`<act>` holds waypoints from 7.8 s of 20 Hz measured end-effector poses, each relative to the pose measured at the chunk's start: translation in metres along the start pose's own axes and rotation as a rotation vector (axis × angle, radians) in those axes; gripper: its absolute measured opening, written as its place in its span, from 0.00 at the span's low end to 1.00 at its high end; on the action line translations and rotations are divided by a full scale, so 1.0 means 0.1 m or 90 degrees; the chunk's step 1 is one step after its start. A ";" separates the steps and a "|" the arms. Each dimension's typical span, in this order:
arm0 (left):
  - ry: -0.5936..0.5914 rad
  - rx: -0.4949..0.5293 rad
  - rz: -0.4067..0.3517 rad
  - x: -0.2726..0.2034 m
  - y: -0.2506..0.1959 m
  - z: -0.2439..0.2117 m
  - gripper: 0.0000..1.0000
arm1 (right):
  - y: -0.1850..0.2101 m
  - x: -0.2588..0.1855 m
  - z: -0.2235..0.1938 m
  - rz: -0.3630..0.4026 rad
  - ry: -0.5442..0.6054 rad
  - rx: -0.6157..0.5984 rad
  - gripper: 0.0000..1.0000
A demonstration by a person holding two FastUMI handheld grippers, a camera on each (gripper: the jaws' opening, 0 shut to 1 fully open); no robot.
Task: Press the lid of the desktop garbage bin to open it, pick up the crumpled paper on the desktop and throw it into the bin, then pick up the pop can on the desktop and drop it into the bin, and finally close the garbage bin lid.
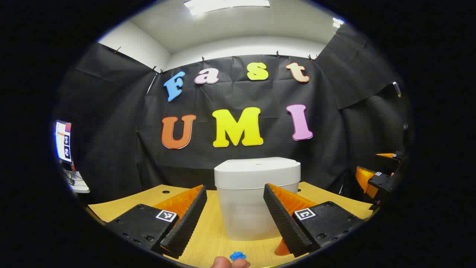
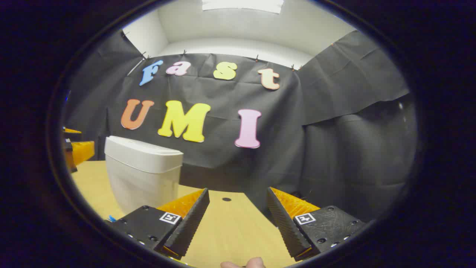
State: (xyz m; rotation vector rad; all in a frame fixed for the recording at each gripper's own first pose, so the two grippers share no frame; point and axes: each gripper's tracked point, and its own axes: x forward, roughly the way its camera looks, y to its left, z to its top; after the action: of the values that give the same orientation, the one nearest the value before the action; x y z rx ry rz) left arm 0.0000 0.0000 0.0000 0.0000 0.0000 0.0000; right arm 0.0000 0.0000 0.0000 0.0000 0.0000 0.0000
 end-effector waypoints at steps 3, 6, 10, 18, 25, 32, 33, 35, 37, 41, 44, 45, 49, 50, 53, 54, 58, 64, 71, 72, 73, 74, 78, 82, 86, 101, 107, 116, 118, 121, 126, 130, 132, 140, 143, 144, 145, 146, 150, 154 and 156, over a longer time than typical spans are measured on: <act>0.000 -0.003 -0.002 0.01 -0.03 0.00 0.98 | 0.15 -0.15 -0.04 0.024 0.018 0.019 0.95; -0.003 0.003 0.003 -0.03 0.00 0.01 0.98 | 0.72 -0.35 0.10 0.103 0.009 0.017 0.95; -0.012 0.007 0.028 -0.07 0.21 0.08 0.98 | 1.55 -0.55 0.29 0.238 0.009 0.017 0.95; 0.016 -0.015 0.075 0.00 0.54 -0.06 0.98 | 2.01 -0.48 0.21 0.334 0.079 0.083 0.98; 0.032 -0.026 0.029 0.11 0.30 -0.13 0.98 | 1.82 -0.25 0.35 0.317 0.088 0.145 0.95; 0.034 -0.040 0.006 0.22 0.15 -0.24 0.99 | 1.77 -0.10 0.78 0.376 0.062 0.138 0.90; 0.038 -0.044 0.003 0.23 0.14 -0.26 0.98 | 1.78 -0.04 0.87 0.386 0.066 0.143 0.72; 0.045 -0.049 0.000 0.23 0.14 -0.30 0.99 | 1.73 0.11 1.00 0.376 0.060 0.135 0.58; 0.052 -0.048 0.000 0.23 0.15 -0.34 0.99 | 1.81 0.26 1.13 0.389 0.048 0.122 0.14; 0.062 -0.048 0.007 0.22 0.20 -0.38 0.99 | 2.13 0.37 1.16 0.454 0.082 0.111 0.01; 0.062 -0.049 0.004 0.18 0.21 -0.37 0.99 | 2.25 0.57 1.17 0.461 0.088 0.066 0.00; 0.059 -0.048 0.006 0.17 0.22 -0.36 0.99 | 2.30 0.63 1.16 0.458 0.089 0.066 0.00; 0.055 -0.044 0.020 0.14 0.28 -0.34 0.99 | 2.49 0.71 0.99 0.503 0.152 0.074 0.00; 0.054 -0.043 0.022 0.13 0.29 -0.33 0.99 | 2.51 0.72 0.95 0.510 0.165 0.074 0.00; 0.050 -0.042 0.032 0.13 0.36 -0.32 0.99 | 2.59 0.70 0.82 0.524 0.192 0.050 0.00; 0.051 -0.047 0.032 0.14 0.37 -0.33 0.99 | 2.58 0.69 0.79 0.525 0.197 0.035 0.00; 0.072 -0.047 0.036 0.15 0.39 -0.44 0.99 | 2.58 0.68 0.70 0.529 0.218 -0.002 0.01; 0.072 -0.049 0.018 0.12 0.30 -0.42 0.99 | 2.49 0.68 0.87 0.565 0.261 0.163 0.01; 0.100 -0.081 0.003 0.18 0.27 -0.57 0.99 | 2.20 0.68 1.26 0.515 0.153 0.230 0.83; 0.104 -0.089 0.001 0.19 0.26 -0.60 0.99 | 2.19 0.65 1.26 0.514 0.136 0.214 0.91; 0.109 -0.095 -0.004 0.21 0.24 -0.64 0.99 | 2.19 0.61 1.25 0.514 0.125 0.198 0.92; 0.114 -0.100 -0.009 0.21 0.22 -0.66 0.99 | 2.18 0.59 1.23 0.511 0.117 0.186 0.93; 0.136 -0.101 -0.021 0.17 0.21 -0.76 0.99 | 2.05 0.50 1.24 0.470 0.063 0.165 0.95; 0.152 -0.088 -0.018 0.11 0.25 -0.90 0.99 | 1.83 0.36 1.08 0.408 0.016 0.133 0.95; 0.187 -0.068 -0.019 0.09 0.23 -1.12 0.99 | 1.75 0.19 0.87 0.409 0.013 0.134 0.95; 0.364 -0.043 -0.057 -0.40 -0.03 -2.15 0.99 | 1.47 -0.11 -0.12 0.340 0.061 0.130 0.95; 0.393 -0.027 -0.051 -0.43 -0.04 -2.35 0.98 | 1.48 -0.18 -0.47 0.330 0.109 0.132 0.95; 0.409 -0.014 -0.043 -0.45 -0.06 -2.51 0.61 | 1.46 -0.19 -0.63 0.321 0.119 0.131 0.95; 0.405 -0.011 -0.047 -0.45 -0.06 -2.50 0.51 | 1.45 -0.18 -0.65 0.318 0.123 0.135 0.97; 0.387 0.000 -0.063 -0.43 -0.11 -2.45 0.40 | 1.47 -0.19 -0.66 0.318 0.127 0.145 0.95; 0.368 -0.021 -0.063 -0.38 -0.13 -2.34 0.26 | 1.56 -0.27 -0.67 0.332 0.126 0.139 0.96; 0.337 -0.042 -0.028 -0.31 0.01 -2.13 0.26 | 1.66 -0.38 -0.67 0.353 0.128 0.134 0.96; 0.309 -0.056 -0.016 -0.28 0.07 -1.99 0.26 | 1.73 -0.44 -0.69 0.362 0.132 0.130 0.96; 0.209 -0.102 0.018 -0.20 0.32 -1.45 0.26 | 2.04 -0.71 -0.90 0.398 0.166 0.110 0.96; 0.175 -0.101 0.018 -0.21 0.34 -1.23 0.26 | 2.13 -0.77 -1.01 0.403 0.177 0.090 0.96; 0.166 -0.100 0.017 -0.20 0.35 -1.17 0.26 | 2.14 -0.77 -1.05 0.403 0.181 0.085 0.93; 0.154 -0.099 0.016 -0.19 0.35 -1.11 0.26 | 2.16 -0.78 -1.09 0.403 0.187 0.080 0.96; 0.145 -0.097 0.015 -0.19 0.34 -1.06 0.26 | 2.17 -0.79 -1.15 0.402 0.193 0.077 0.96; 0.119 -0.084 0.010 -0.20 0.36 -0.91 0.26 | 2.23 -0.79 -1.34 0.395 0.221 0.066 0.96; 0.097 -0.081 0.005 -0.17 0.37 -0.75 0.26 | 2.32 -0.83 -1.62 0.399 0.270 0.065 0.96; 0.084 -0.079 0.006 -0.16 0.41 -0.68 0.25 | 2.38 -0.87 -1.77 0.406 0.310 0.069 0.96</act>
State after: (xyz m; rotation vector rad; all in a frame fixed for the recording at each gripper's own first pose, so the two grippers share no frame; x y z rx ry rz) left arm -0.0162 0.0408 -0.0676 -0.1234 0.1322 0.0094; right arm -0.0870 0.2377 -0.1773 0.1089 0.4869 0.6383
